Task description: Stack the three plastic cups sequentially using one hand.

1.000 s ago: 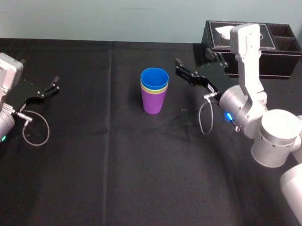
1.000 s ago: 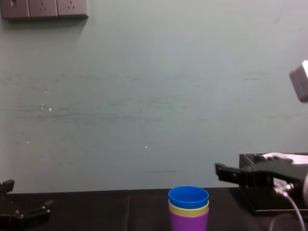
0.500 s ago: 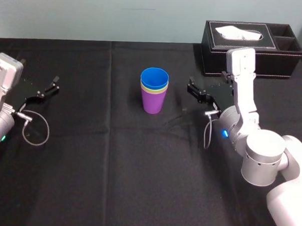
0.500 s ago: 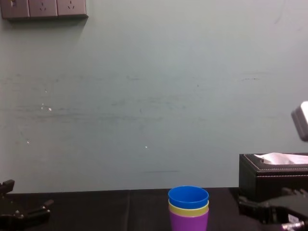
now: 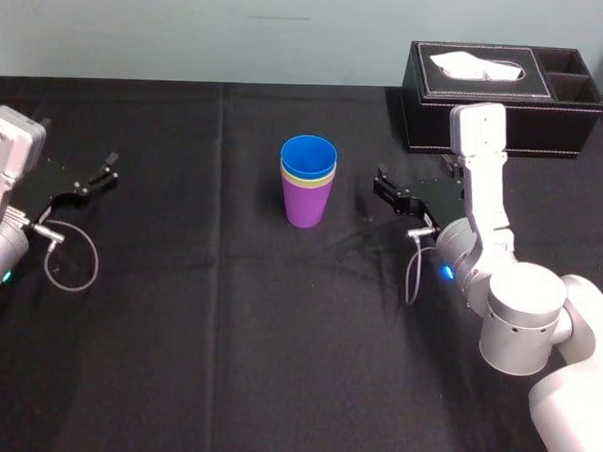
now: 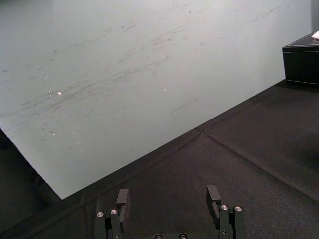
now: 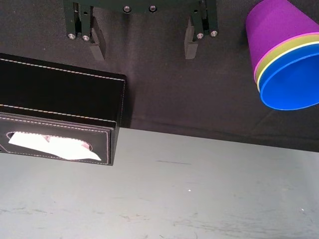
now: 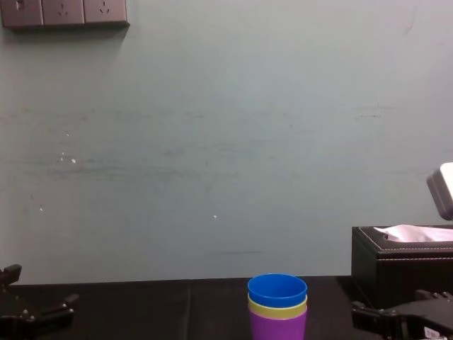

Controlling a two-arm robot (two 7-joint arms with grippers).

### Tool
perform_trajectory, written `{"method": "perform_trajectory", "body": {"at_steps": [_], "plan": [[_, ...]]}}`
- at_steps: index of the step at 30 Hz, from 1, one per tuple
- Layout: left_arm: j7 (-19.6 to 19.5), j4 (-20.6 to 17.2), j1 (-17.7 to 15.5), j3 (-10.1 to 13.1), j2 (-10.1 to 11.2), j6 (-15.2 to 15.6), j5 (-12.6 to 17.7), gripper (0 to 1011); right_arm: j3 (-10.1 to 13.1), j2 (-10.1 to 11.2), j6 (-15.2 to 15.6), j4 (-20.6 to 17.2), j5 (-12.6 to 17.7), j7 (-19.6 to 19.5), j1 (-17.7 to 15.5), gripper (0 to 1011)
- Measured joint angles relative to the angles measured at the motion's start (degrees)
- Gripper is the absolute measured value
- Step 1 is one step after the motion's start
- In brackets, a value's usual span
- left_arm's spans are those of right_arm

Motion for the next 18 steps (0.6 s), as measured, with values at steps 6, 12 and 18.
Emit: {"method": "perform_trajectory", "body": {"at_steps": [6,12,18], "plan": [[0.0,0.0,0.0,0.0,0.0,0.0,0.0,1010,-0.1,0.1,0.0,-0.1,0.0,0.0,0.0,1004],[0.0,0.0,0.0,0.0,0.0,0.0,0.0,1010,-0.1,0.1,0.0,-0.1,0.0,0.1,0.1,1004],[0.0,0.0,0.0,0.0,0.0,0.0,0.0,1010,-0.2,0.1,-0.1,-0.2,0.0,0.1,0.1,1004]]}}
